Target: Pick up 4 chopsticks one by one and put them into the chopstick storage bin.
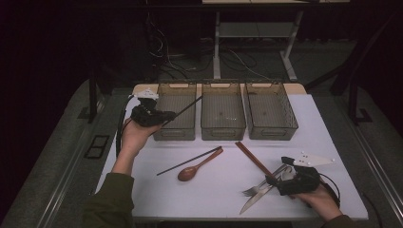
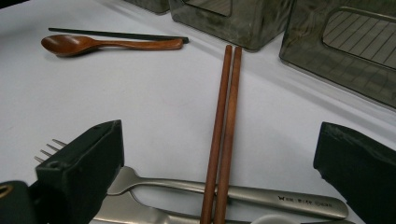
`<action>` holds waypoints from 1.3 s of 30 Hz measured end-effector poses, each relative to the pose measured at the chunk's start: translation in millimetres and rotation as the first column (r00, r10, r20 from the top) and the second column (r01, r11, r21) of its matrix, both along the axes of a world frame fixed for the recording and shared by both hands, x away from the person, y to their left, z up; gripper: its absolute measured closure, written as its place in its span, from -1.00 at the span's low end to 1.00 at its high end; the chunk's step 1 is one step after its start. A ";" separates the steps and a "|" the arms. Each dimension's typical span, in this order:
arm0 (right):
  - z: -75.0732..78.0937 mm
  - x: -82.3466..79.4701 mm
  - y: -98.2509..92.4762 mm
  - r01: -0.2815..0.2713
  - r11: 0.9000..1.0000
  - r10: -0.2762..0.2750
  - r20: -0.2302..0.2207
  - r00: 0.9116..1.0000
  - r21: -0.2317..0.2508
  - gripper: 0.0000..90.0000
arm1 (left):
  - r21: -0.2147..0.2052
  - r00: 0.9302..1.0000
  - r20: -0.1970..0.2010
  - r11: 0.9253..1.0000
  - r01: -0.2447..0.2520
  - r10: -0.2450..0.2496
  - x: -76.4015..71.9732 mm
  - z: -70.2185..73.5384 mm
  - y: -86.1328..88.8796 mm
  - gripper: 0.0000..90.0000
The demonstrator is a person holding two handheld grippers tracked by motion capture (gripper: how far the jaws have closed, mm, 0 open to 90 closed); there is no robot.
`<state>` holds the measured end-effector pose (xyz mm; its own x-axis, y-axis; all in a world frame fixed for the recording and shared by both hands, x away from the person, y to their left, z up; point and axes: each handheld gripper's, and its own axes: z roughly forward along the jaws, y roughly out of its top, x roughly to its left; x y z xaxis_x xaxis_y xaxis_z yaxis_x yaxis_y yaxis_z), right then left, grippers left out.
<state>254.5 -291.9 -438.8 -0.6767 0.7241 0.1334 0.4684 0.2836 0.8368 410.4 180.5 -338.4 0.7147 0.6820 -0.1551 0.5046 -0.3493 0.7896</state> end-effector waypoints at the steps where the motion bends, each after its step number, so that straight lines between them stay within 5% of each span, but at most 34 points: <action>1: 0.0 0.1 0.0 -0.001 1.000 0.001 0.001 1.000 0.000 -0.96 | 0.001 1.000 -0.001 1.000 -0.008 0.008 2.8 -0.1 0.2 0.90; 17: 0.2 -0.2 -0.3 -0.001 1.000 0.001 0.001 1.000 0.002 -0.96 | 0.041 0.989 0.004 0.988 -0.150 0.150 38.8 -4.3 -2.7 0.90; 30: 0.9 -0.6 -1.1 -0.003 1.000 0.003 0.006 1.000 0.009 -0.96 | 0.050 0.971 -0.012 0.970 -0.238 0.239 66.0 -32.2 -3.2 0.90; 39: 0.8 -0.8 -0.9 -0.006 1.000 0.006 0.005 1.000 0.009 -0.96 | 0.044 0.964 -0.044 0.964 -0.260 0.262 74.9 -45.1 -3.0 0.90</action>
